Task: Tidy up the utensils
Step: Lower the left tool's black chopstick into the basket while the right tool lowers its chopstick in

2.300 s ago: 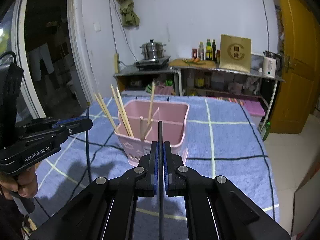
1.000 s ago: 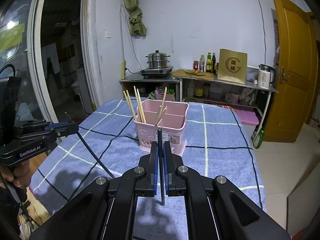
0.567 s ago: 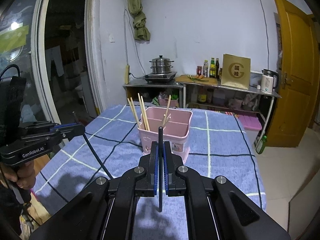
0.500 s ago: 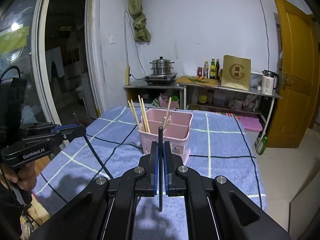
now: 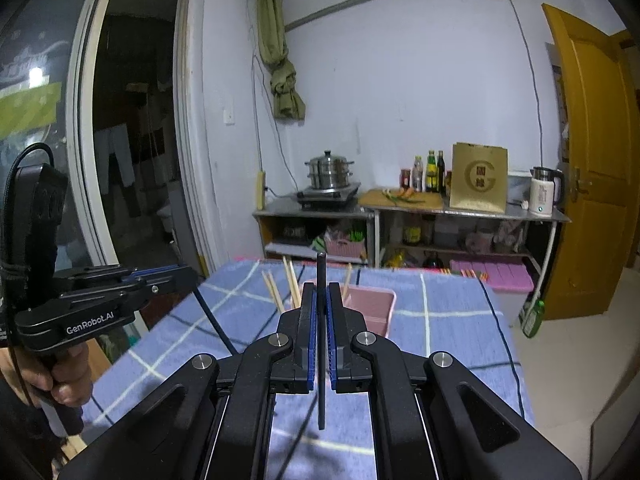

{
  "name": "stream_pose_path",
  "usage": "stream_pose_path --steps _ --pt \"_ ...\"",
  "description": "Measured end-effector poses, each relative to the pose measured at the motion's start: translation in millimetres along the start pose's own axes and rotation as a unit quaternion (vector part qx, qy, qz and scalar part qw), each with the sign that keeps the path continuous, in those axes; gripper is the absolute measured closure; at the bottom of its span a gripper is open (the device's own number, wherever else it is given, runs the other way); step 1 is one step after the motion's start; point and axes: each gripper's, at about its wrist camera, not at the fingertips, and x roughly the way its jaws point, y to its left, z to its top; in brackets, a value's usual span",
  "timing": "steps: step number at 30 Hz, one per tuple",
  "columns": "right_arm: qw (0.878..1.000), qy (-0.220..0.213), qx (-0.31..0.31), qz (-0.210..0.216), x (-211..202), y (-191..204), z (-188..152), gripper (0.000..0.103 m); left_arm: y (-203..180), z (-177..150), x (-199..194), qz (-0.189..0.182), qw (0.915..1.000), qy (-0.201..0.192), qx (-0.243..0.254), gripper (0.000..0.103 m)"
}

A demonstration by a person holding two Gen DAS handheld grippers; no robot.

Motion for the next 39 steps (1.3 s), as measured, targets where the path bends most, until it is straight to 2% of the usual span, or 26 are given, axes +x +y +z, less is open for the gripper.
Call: stream_pose_path --steps 9,23,28,39 --pt "0.999 -0.041 0.01 0.009 18 0 34 0.099 10 49 13 0.017 0.9993 -0.034 -0.002 0.099" --pt "0.998 -0.059 0.02 0.012 67 -9 57 0.099 39 85 57 0.02 0.9985 -0.048 -0.018 0.099" --pt "0.998 -0.054 0.02 0.013 84 -12 53 0.099 45 85 74 0.015 0.9985 -0.048 -0.021 0.099" --pt "0.999 -0.005 0.028 0.015 119 -19 24 0.099 58 48 121 0.007 0.9993 0.007 -0.035 0.099"
